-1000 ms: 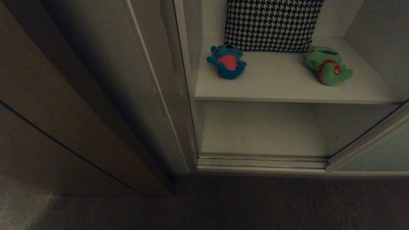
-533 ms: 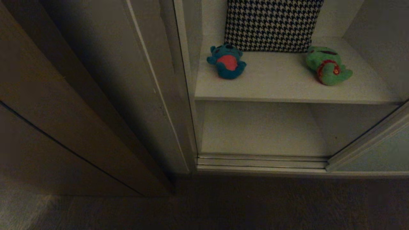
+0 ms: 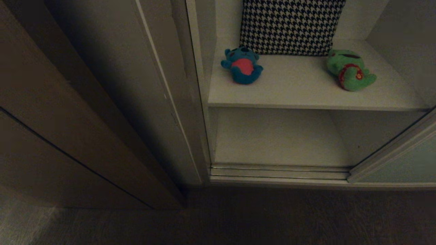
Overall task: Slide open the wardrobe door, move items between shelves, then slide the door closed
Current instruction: Close the door
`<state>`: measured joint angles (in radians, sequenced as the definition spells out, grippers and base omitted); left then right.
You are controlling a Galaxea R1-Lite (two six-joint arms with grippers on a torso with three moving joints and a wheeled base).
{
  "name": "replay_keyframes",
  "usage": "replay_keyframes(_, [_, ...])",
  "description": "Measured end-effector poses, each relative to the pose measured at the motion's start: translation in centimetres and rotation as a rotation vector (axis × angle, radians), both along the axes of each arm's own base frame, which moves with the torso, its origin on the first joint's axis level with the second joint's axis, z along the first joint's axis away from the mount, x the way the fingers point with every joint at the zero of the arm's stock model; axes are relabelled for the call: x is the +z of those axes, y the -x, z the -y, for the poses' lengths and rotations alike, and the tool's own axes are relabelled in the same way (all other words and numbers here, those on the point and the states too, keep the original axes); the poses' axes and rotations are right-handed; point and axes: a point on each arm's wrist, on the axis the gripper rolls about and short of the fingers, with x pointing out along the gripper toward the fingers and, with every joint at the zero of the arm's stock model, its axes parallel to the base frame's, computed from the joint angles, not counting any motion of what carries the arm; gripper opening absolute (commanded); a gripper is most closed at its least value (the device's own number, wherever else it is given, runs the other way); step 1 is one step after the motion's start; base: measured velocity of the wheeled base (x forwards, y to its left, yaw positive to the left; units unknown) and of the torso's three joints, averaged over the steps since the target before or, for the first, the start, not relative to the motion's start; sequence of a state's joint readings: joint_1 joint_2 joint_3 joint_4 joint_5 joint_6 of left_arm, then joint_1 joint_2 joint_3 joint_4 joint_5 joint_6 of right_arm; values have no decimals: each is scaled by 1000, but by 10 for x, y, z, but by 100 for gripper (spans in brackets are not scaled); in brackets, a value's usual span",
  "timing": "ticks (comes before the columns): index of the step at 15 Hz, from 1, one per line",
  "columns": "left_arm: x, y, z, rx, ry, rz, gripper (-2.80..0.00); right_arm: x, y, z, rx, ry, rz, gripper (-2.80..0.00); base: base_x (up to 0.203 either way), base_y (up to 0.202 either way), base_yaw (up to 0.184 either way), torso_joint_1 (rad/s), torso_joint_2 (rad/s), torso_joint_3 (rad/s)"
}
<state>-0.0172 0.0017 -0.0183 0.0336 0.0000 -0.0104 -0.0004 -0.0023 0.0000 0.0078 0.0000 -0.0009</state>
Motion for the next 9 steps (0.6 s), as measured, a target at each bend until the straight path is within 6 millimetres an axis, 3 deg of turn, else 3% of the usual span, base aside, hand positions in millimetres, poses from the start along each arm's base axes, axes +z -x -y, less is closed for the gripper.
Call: replay_keyframes(9, [0,0,0,0,0,0,-280,0,0,0,0,0,-1,-280,0,0,0,0,0,0])
